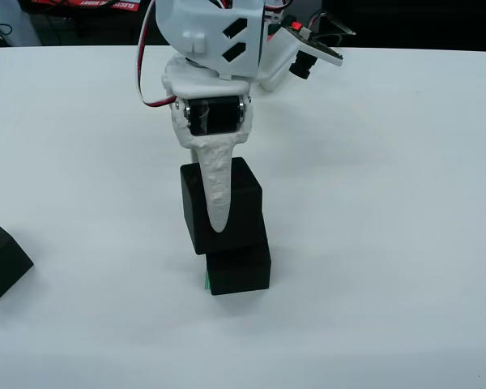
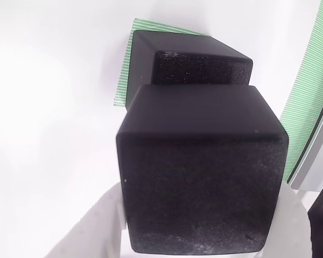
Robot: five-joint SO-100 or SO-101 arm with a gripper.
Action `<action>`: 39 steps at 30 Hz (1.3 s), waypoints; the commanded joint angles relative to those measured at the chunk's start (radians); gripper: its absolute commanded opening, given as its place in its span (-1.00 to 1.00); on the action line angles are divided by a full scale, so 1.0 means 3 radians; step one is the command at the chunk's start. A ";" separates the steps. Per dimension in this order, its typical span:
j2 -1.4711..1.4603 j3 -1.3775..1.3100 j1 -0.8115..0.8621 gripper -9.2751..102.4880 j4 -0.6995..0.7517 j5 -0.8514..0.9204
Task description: Stack 3 Blocks on the chosen place.
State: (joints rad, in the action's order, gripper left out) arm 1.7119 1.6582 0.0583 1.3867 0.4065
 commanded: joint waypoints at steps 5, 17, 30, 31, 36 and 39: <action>-0.0010 -0.0077 -0.0031 -0.42 -0.0051 0.0000; -0.0082 -0.0225 -0.0133 -0.42 -0.0010 -0.0031; -0.0153 -0.0210 -0.0112 -0.42 -0.0056 -0.0031; -0.0159 -0.0210 -0.0118 -0.42 -0.0061 -0.0031; -0.0159 -0.0199 -0.0112 -0.42 -0.0077 -0.0031; -0.0159 -0.0210 -0.0097 -0.42 -0.0077 -0.0031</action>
State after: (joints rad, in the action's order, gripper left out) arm 1.6644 1.6245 0.0245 1.3775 0.4065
